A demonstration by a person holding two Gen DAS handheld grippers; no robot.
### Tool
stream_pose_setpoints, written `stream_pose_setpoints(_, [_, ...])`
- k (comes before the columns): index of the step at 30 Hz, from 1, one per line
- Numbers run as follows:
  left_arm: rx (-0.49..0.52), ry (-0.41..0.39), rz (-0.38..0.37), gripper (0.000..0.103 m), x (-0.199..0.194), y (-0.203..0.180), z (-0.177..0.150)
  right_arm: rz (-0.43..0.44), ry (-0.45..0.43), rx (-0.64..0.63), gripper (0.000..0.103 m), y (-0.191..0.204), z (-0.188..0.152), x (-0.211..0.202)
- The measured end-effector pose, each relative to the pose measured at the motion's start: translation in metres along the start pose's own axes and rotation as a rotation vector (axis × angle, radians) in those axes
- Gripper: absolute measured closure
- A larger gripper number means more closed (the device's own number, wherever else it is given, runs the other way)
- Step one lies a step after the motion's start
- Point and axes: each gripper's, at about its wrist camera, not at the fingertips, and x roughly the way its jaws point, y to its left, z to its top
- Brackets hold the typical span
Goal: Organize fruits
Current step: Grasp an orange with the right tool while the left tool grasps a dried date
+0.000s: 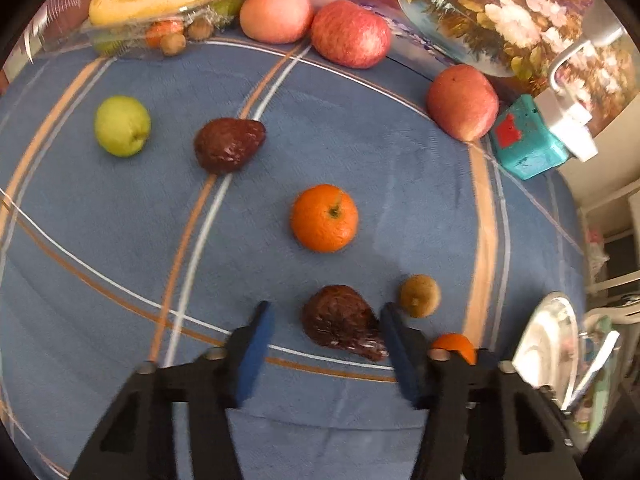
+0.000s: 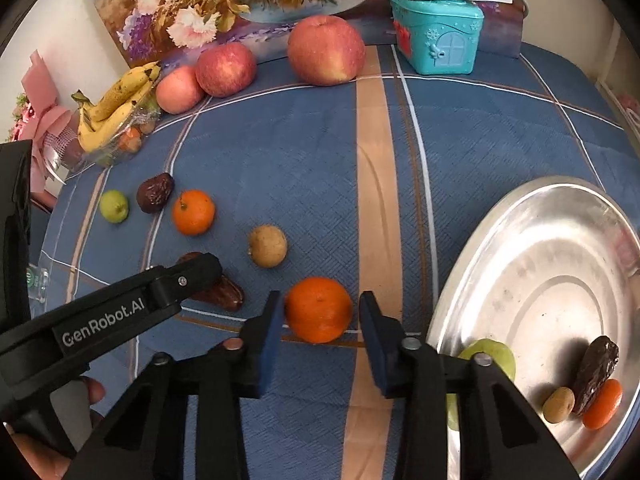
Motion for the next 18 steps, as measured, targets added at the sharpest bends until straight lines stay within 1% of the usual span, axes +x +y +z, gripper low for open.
stream_pose_setpoints(1, [0.002, 0.004, -0.007, 0.061, 0.0, -0.002, 0.0, -0.001, -0.002, -0.002, 0.067, 0.001, 0.0, -0.001])
stream_pose_setpoints(4, [0.006, 0.002, -0.01, 0.062, -0.002, -0.007, -0.002, 0.013, -0.004, 0.003, 0.067, 0.0, 0.0, -0.004])
stream_pose_setpoints(6, [-0.017, -0.001, -0.039, 0.064, -0.004, -0.006, -0.001, 0.026, -0.012, 0.01, 0.067, -0.001, 0.001, -0.008])
stream_pose_setpoints(9, [-0.043, -0.014, -0.069, 0.064, -0.013, 0.001, 0.003, 0.035, -0.034, 0.012, 0.067, -0.001, 0.004, -0.019])
stream_pose_setpoints(18, [-0.021, -0.084, -0.081, 0.064, -0.046, -0.005, 0.003, 0.053, -0.086, 0.021, 0.067, -0.001, 0.007, -0.046])
